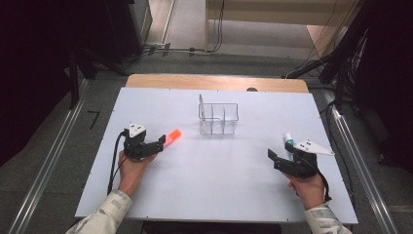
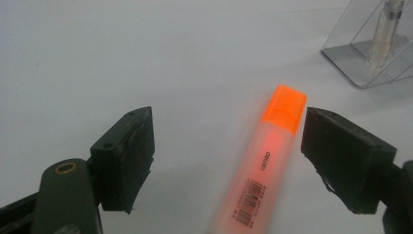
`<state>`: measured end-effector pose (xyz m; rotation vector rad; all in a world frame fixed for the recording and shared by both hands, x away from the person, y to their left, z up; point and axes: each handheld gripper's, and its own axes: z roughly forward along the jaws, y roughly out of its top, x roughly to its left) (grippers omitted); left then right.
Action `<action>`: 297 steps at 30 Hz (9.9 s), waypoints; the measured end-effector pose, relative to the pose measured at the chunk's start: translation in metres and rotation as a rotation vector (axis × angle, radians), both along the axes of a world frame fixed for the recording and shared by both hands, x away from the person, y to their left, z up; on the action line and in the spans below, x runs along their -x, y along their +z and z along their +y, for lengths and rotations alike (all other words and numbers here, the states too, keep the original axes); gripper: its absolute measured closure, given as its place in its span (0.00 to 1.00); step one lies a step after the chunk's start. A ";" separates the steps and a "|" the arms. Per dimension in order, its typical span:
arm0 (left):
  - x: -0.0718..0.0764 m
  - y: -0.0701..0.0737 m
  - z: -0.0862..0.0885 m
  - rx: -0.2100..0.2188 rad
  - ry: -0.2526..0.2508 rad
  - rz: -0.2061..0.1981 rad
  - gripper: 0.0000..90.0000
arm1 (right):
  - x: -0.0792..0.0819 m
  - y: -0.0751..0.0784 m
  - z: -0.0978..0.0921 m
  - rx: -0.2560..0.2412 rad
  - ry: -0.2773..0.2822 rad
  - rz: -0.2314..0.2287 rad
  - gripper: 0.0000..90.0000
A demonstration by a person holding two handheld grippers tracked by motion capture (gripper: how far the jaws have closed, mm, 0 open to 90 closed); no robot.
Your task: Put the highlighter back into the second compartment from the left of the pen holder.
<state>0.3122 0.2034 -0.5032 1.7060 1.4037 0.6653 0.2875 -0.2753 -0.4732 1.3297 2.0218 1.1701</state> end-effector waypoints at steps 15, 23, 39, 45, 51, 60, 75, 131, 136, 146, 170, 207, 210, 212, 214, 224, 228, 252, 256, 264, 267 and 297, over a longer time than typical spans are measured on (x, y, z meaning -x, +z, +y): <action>-0.013 -0.001 -0.007 0.029 -0.003 0.012 0.25 | -0.001 -0.001 0.000 -0.002 0.002 0.006 0.28; -0.017 -0.002 -0.016 0.010 -0.020 0.018 0.24 | 0.000 -0.001 0.001 0.000 0.003 0.007 0.28; -0.024 -0.004 -0.027 -0.011 -0.055 0.019 0.29 | 0.000 -0.001 0.002 0.001 0.007 0.011 0.28; -0.025 -0.006 -0.029 -0.017 -0.066 0.020 0.31 | 0.000 -0.001 0.002 0.001 0.010 0.009 0.28; -0.027 -0.007 -0.032 -0.021 -0.071 0.032 0.32 | -0.001 -0.002 0.003 0.001 0.013 0.010 0.28; -0.030 -0.009 -0.036 -0.043 -0.074 0.047 0.33 | -0.001 -0.002 0.003 0.002 0.015 0.013 0.28; -0.034 -0.014 -0.041 -0.064 -0.075 0.065 0.39 | -0.001 -0.002 0.003 0.001 0.016 0.014 0.28; -0.032 0.000 -0.043 -0.037 -0.100 0.065 0.75 | -0.001 -0.003 0.004 -0.003 0.015 0.022 0.28; -0.029 0.007 -0.043 -0.010 -0.106 0.046 0.75 | -0.001 -0.003 0.004 -0.002 0.016 0.023 0.28; -0.020 0.024 -0.048 0.049 -0.129 -0.006 0.75 | -0.002 -0.003 0.004 -0.001 0.017 0.022 0.28; -0.009 0.044 -0.062 0.087 -0.170 -0.063 0.75 | -0.001 -0.003 0.009 0.006 0.040 0.026 0.26; -0.028 0.059 -0.100 0.087 -0.223 -0.077 0.75 | -0.002 -0.003 0.012 0.025 0.055 0.029 0.20; -0.030 0.060 -0.103 0.084 -0.222 -0.079 0.75 | -0.002 -0.003 0.012 0.028 0.059 0.031 0.20; -0.031 0.061 -0.104 0.086 -0.219 -0.082 0.75 | -0.002 -0.004 0.013 0.030 0.059 0.031 0.20; -0.033 0.062 -0.105 0.080 -0.220 -0.082 0.75 | -0.002 -0.003 0.013 0.028 0.061 0.032 0.20; -0.043 0.069 -0.115 0.067 -0.225 -0.088 0.75 | -0.001 -0.003 0.013 0.026 0.062 0.030 0.20; -0.047 0.069 -0.118 0.066 -0.222 -0.086 0.75 | -0.001 -0.003 0.012 0.024 0.063 0.027 0.20; -0.065 0.074 -0.143 0.063 -0.243 -0.081 0.75 | -0.001 -0.002 0.012 0.015 0.067 0.028 0.20; -0.068 0.076 -0.146 0.064 -0.246 -0.080 0.75 | -0.001 -0.002 0.012 0.016 0.067 0.030 0.20; -0.076 0.078 -0.153 0.063 -0.244 -0.078 0.75 | -0.001 -0.002 0.012 0.014 0.068 0.031 0.20; -0.079 0.077 -0.156 0.060 -0.242 -0.072 0.75 | -0.001 -0.002 0.012 0.012 0.069 0.030 0.20; -0.110 0.091 -0.179 0.057 -0.236 -0.063 0.75 | -0.001 -0.002 0.009 0.005 0.065 0.029 0.20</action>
